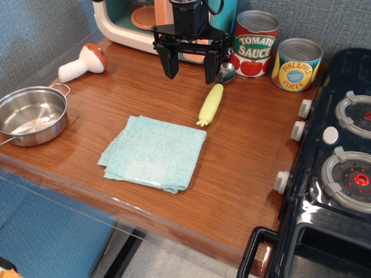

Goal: Move the mushroom to the bottom right table

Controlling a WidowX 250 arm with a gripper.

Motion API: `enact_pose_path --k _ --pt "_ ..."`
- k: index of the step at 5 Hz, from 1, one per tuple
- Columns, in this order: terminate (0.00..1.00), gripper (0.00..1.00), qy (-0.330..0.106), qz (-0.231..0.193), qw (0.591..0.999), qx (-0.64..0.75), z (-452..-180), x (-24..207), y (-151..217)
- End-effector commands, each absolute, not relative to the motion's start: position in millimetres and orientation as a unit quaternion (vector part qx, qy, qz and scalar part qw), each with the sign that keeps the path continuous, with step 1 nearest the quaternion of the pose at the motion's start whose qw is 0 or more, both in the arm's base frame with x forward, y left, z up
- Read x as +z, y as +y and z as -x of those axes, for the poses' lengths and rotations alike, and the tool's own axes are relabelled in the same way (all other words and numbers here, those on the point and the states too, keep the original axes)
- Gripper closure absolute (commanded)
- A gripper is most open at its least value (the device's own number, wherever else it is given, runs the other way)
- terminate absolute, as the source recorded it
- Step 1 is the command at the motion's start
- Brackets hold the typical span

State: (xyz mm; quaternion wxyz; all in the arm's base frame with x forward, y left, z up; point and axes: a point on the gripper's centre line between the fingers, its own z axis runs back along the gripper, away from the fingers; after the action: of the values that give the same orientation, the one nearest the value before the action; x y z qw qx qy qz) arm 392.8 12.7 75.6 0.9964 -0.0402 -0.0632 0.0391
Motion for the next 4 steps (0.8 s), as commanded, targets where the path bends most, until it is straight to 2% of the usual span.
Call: enact_pose_path --k 1,2,4 --pt "0.00 0.00 -0.063 0.040 0.996 0.039 -393 76 13" --pt "0.00 0.00 -0.062 0.033 0.994 0.089 -414 79 50" --pt "0.00 0.00 -0.070 -0.022 0.983 0.169 -448 101 138"
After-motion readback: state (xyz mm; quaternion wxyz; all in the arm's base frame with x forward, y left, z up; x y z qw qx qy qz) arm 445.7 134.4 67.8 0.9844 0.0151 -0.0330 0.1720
